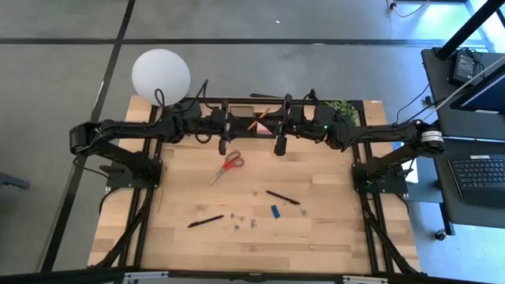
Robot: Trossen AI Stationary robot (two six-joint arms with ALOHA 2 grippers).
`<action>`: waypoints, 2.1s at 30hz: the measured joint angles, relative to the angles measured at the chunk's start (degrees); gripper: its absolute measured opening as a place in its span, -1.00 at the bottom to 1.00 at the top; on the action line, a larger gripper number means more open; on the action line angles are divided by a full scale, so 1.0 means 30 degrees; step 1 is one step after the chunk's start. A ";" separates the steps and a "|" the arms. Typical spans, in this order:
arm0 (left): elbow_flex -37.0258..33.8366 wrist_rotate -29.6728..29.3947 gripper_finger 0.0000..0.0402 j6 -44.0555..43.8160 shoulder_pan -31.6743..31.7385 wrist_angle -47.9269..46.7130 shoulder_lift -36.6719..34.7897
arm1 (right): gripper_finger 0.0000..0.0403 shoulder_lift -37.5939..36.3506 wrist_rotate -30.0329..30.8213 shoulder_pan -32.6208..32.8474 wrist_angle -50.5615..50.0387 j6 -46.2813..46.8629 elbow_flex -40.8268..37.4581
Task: Pick and place office supplies into organizer
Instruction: Put the orange pencil into the black desk organizer
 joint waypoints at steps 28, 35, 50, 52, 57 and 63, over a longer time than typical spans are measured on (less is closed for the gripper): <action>0.0000 -0.2681 -0.28 0.0078 0.0051 -1.0955 -0.8837 | -0.86 0.6423 -0.0735 -0.4542 -0.1060 -0.0984 0.3120; 0.0000 -0.2681 -0.28 -0.0798 0.0036 -1.1914 -0.8801 | -0.85 0.9820 -0.0846 -0.4944 -0.4049 -0.2916 0.6929; 0.0000 -0.2685 -0.28 -0.1044 0.0036 -1.2513 -0.8794 | -0.85 1.1598 -0.0875 -0.5923 -0.7891 -0.3313 0.7949; 0.0000 -0.2681 -0.29 -0.1029 0.0036 -1.2511 -0.8794 | -0.85 1.1621 -0.0999 -0.5970 -0.7902 -0.2986 0.7949; 0.0000 -0.2681 -0.29 -0.1014 0.0036 -1.2513 -0.8794 | -0.85 1.1621 -0.1044 -0.6208 -0.8176 -0.2326 0.7949; 0.0000 -0.2681 -0.29 -0.1036 0.0036 -1.2513 -0.8794 | -0.85 1.1694 -0.1042 -0.6412 -0.8525 -0.1718 0.7949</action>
